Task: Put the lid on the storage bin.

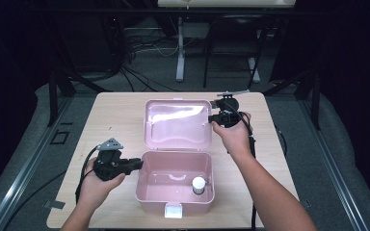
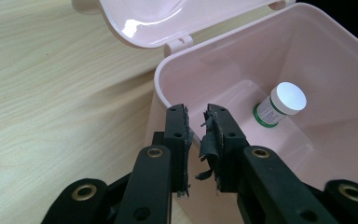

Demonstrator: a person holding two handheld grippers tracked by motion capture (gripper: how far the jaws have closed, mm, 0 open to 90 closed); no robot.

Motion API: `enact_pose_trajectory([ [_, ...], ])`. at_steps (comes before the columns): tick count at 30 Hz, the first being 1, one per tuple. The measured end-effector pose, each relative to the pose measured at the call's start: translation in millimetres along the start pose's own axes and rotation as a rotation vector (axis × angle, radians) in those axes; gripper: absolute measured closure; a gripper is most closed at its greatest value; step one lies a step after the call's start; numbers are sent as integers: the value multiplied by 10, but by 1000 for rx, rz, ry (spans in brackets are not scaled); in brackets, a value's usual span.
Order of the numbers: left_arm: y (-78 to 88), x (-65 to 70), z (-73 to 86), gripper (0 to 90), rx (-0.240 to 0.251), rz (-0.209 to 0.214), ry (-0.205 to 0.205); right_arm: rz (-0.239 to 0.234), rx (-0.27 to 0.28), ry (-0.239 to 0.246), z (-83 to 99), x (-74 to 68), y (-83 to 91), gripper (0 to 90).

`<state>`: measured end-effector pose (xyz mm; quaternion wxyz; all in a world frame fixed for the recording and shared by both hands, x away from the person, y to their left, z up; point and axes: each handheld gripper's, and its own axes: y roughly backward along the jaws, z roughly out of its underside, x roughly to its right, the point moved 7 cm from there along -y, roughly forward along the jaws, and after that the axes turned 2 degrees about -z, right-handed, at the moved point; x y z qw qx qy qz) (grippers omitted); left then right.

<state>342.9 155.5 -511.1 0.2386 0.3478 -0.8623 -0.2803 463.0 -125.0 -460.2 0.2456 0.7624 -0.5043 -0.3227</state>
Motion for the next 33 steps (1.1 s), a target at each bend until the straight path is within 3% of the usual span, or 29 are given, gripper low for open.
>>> enact_pose_trajectory([
  [33,-6,4,-2,791,4,-5,3,-19,172,112,120,-136,390,871],
])
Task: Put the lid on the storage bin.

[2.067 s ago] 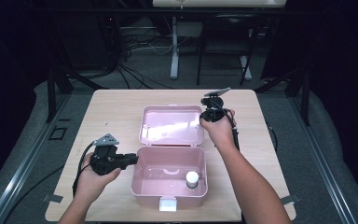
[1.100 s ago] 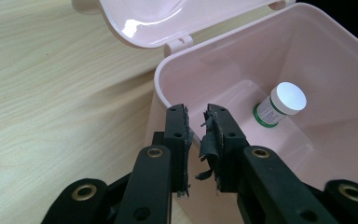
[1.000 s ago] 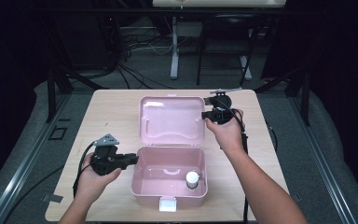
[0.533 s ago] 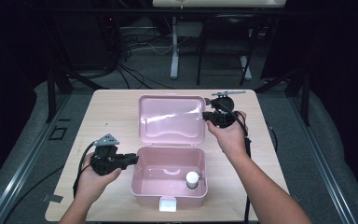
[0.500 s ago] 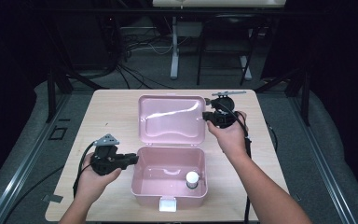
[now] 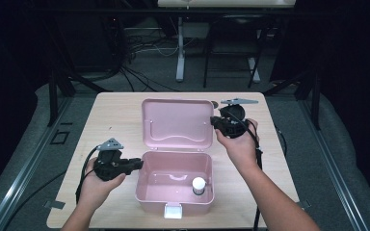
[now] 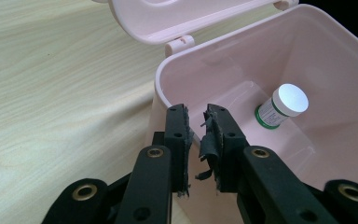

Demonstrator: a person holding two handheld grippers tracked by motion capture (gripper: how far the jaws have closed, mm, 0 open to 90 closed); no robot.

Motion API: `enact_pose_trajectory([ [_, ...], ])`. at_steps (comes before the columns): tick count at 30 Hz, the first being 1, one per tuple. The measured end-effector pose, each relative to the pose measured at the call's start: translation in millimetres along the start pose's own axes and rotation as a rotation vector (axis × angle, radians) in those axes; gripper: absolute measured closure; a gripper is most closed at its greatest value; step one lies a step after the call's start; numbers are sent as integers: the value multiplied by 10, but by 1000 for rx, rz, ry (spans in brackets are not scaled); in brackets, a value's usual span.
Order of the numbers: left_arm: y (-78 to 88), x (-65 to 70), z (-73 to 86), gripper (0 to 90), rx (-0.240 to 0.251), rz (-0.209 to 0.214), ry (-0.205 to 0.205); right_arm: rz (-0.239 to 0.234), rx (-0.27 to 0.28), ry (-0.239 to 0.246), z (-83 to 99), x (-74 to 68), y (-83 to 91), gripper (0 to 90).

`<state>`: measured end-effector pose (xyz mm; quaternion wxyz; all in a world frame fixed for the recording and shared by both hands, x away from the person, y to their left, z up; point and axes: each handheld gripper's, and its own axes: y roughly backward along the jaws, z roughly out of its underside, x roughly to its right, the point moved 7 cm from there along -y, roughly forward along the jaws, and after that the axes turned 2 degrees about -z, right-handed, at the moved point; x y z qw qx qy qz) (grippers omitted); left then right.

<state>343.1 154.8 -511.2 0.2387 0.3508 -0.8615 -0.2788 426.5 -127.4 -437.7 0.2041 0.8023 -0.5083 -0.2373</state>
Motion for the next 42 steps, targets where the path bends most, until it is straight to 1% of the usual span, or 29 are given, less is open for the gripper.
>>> enact_pose_trajectory([
  [3,0,0,0,791,0,0,0,-2,12,8,12,-14,32,870],
  [5,0,0,0,791,-1,1,1,0,25,24,22,-25,55,870],
  [9,-2,4,0,792,1,-2,5,-7,52,30,46,-36,92,870],
  [13,-4,4,-2,792,1,-6,5,-13,64,30,65,-49,140,870],
  [14,-3,5,-2,793,-2,-7,4,-12,71,34,73,-58,151,870],
  [15,-2,1,-4,793,-3,-9,-8,-7,83,43,79,-62,158,870],
  [17,-2,5,-3,793,-4,-12,-7,-7,93,50,91,-68,170,870],
  [20,-4,6,-1,792,-2,-7,8,-8,103,47,91,-68,170,871],
  [23,-4,6,0,789,-3,-6,11,-10,100,49,83,-67,160,872],
  [29,-5,1,-10,775,-6,-12,12,-9,118,75,62,-72,118,873],
  [31,3,-9,-28,758,0,-9,11,-13,120,76,48,-70,94,874],
  [32,15,-18,-41,749,4,-16,6,-12,114,76,45,-69,88,874],
  [34,36,-39,-68,734,20,-28,8,-10,114,72,39,-70,77,875],
  [35,54,-52,-84,728,25,-34,12,-11,116,78,39,-71,80,875],
  [36,72,-78,-111,726,34,-45,14,-11,120,79,41,-75,84,874],
  [39,93,-128,-183,731,47,-58,20,-17,126,81,47,-77,95,874],
  [42,83,-153,-231,747,28,-61,6,-17,126,80,53,-82,107,874],
])
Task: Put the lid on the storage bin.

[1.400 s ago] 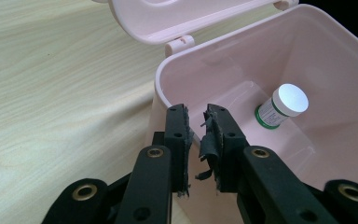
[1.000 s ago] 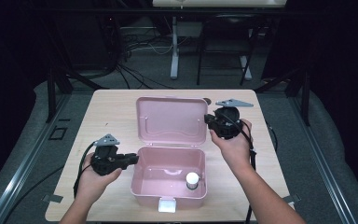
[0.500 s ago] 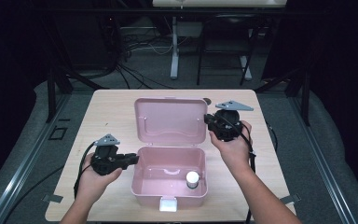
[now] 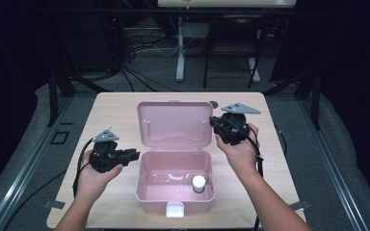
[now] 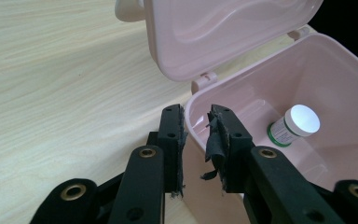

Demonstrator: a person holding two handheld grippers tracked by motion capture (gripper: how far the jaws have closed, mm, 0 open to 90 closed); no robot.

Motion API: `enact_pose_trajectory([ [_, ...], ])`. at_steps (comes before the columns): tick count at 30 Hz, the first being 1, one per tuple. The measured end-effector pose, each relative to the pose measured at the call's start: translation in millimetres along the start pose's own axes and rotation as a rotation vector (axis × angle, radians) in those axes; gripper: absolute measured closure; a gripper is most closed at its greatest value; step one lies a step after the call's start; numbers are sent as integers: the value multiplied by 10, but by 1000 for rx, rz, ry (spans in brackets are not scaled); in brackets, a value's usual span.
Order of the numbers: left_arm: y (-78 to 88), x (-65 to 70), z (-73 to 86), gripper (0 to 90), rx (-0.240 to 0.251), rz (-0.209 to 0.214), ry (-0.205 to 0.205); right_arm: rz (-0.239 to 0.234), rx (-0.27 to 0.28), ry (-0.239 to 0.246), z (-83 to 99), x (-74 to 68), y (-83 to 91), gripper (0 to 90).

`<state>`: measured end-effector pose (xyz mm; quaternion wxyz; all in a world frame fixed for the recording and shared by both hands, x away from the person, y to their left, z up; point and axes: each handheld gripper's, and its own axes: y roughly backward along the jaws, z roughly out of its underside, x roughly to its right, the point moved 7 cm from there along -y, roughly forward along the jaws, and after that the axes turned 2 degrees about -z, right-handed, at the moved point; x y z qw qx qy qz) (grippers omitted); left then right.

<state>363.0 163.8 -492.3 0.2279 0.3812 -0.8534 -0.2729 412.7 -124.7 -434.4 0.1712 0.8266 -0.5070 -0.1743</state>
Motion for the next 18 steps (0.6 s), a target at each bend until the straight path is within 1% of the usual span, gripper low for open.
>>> enact_pose_trajectory([
  [4,11,-52,-106,744,3,-17,5,-3,9,4,2,-4,12,874],
  [5,16,-66,-130,744,6,-24,0,-4,8,5,3,-6,17,874],
  [8,41,-92,-236,735,20,-21,6,-6,7,6,7,-6,28,873],
  [9,55,-96,-275,733,23,-17,5,-6,8,6,8,-6,31,873],
  [11,76,-107,-363,731,28,-33,-11,-10,10,5,14,-4,40,873],
  [12,78,-111,-393,731,31,-40,-13,-11,10,4,18,-3,44,873],
  [13,86,-115,-427,731,26,-46,-18,-11,11,2,20,-3,46,873],
  [18,113,-114,-610,731,42,-57,-28,-15,14,2,27,0,59,873],
])
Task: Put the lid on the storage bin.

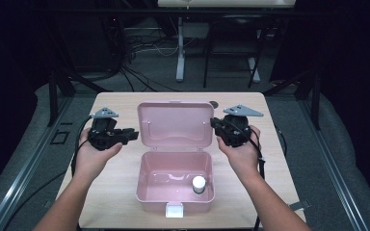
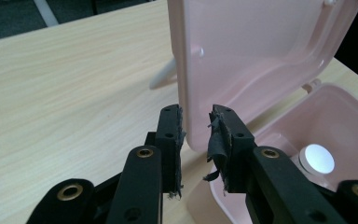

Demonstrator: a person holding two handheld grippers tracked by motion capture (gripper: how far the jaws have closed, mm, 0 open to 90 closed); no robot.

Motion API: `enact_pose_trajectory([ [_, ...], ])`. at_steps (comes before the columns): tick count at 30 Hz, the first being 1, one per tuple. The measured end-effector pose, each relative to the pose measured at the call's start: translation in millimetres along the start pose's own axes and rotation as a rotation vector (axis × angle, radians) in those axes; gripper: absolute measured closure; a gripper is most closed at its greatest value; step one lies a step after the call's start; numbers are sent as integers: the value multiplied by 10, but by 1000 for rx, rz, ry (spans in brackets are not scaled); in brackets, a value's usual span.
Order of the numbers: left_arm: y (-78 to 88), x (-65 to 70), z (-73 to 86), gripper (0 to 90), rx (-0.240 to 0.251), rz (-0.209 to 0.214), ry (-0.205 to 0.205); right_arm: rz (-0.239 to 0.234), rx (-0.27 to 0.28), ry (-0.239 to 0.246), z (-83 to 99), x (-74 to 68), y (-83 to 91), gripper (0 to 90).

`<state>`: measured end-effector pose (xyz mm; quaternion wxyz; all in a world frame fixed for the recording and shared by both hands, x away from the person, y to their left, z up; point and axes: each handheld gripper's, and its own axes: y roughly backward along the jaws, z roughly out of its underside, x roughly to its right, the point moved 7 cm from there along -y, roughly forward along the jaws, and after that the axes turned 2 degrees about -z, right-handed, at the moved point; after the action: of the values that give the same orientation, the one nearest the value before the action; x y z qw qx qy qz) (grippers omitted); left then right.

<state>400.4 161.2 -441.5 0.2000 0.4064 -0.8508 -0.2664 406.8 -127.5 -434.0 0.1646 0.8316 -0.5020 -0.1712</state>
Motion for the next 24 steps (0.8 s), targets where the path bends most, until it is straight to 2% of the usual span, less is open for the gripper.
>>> enact_pose_trajectory([
  [13,-47,-18,-279,729,43,-44,-3,-4,11,0,6,2,12,872],
  [24,-102,-15,-396,777,149,-84,3,-5,9,-4,11,1,17,872],
])
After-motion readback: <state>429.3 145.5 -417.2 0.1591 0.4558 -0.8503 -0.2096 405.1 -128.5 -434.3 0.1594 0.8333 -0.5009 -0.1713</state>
